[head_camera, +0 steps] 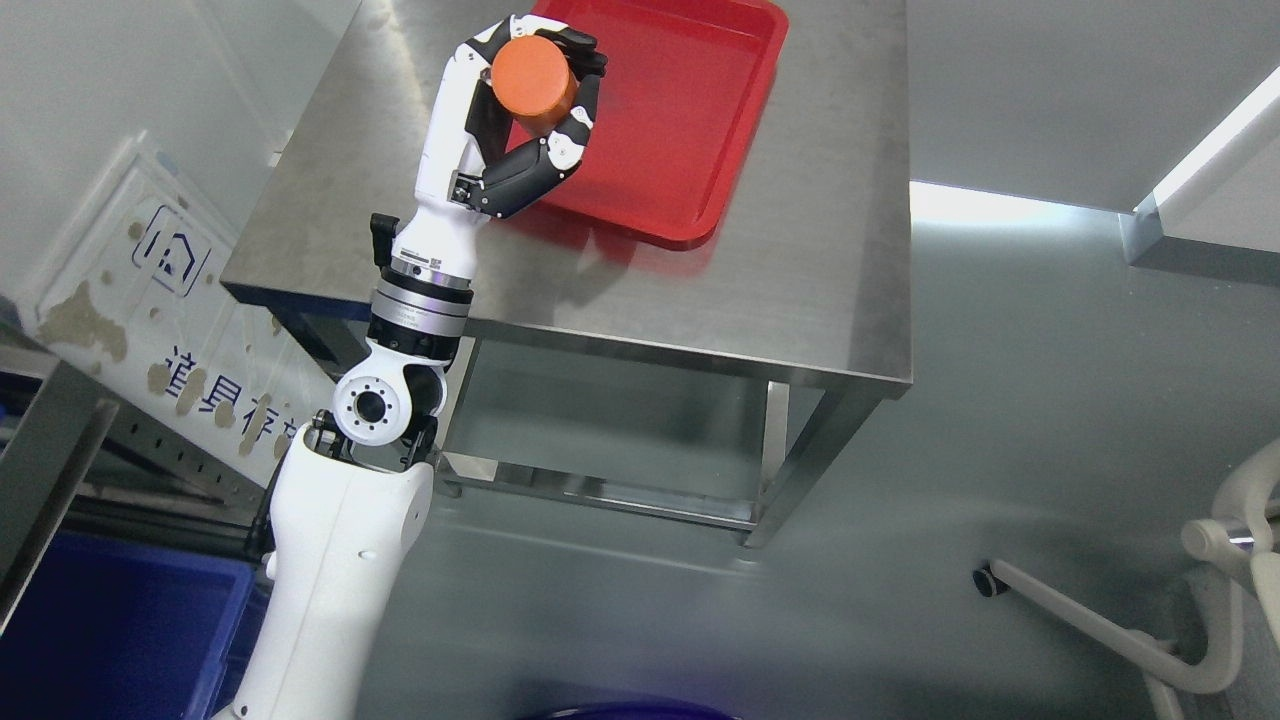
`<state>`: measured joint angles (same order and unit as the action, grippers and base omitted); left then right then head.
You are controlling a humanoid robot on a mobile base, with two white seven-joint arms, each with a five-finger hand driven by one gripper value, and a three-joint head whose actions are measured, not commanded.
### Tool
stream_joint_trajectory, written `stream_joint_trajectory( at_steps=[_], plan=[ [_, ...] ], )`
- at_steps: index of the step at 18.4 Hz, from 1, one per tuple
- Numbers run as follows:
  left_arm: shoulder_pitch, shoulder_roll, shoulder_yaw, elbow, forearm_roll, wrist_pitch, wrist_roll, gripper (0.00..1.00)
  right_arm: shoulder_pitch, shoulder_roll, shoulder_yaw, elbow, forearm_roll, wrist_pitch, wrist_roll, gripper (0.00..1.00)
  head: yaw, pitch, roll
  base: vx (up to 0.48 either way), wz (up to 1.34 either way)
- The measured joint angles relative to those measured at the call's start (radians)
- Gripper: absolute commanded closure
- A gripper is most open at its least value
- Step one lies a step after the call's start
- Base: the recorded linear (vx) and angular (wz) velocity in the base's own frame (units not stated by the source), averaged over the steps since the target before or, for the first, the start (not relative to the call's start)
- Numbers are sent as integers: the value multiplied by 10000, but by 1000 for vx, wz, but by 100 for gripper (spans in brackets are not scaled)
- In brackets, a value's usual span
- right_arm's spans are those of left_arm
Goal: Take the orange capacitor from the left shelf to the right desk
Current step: 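Lower the held capacitor over the red tray with the left hand, then open the left hand to release the capacitor into the red tray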
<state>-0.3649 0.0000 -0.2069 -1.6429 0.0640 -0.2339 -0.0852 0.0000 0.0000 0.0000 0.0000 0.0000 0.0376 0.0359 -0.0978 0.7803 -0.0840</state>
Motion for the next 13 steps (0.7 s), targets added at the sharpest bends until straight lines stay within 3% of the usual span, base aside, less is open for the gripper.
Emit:
stream_joint_trajectory(
  at_steps=[4, 11, 13],
  plan=[
    [3, 0, 37, 253, -194, 788, 5, 96, 0, 0, 0, 0, 0, 0, 25, 0, 0, 0, 0, 239, -125],
    [98, 0, 138, 659, -526, 1035, 6, 95, 0, 0, 0, 0, 0, 0, -37, 0, 0, 0, 0, 118, -74],
    [116, 0, 157, 724, -563, 1050, 6, 91, 0, 0, 0, 0, 0, 0, -41, 0, 0, 0, 0, 32, 0]
  ],
)
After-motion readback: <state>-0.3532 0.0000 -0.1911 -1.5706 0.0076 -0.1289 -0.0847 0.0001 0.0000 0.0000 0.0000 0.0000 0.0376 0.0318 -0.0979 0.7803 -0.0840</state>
